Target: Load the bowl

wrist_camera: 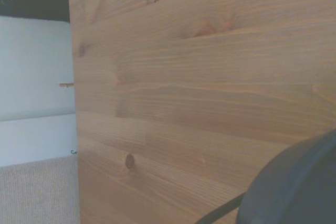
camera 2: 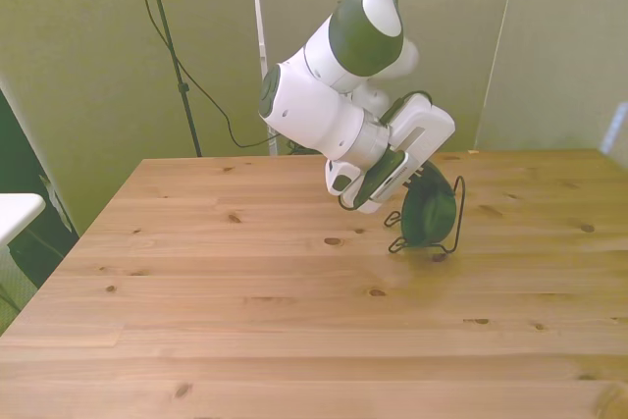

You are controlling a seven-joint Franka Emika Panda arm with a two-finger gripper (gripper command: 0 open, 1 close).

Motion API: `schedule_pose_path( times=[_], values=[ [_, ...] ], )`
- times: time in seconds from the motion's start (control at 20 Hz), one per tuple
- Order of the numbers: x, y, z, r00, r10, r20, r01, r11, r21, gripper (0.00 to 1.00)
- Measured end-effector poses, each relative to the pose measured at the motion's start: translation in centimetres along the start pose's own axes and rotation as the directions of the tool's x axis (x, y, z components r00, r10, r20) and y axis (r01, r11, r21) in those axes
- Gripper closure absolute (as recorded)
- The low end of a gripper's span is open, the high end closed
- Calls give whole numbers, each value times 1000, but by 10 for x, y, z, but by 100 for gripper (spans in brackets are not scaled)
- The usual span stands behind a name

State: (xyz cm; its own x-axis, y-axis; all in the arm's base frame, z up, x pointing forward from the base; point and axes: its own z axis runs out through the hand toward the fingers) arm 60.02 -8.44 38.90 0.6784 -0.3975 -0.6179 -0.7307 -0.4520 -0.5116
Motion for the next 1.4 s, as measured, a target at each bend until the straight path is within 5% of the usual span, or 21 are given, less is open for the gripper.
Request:
schedule_pose_path(
  times=[0.85, 0.9, 1.4],
  values=[
    [2, 3, 16, 998, 70, 3, -70, 997, -22, 100],
    [2, 3, 16, 997, 79, 3, -79, 997, -24, 0],
    [0, -2, 18, 991, 128, -50, -130, 990, -57, 0]
  ],
)
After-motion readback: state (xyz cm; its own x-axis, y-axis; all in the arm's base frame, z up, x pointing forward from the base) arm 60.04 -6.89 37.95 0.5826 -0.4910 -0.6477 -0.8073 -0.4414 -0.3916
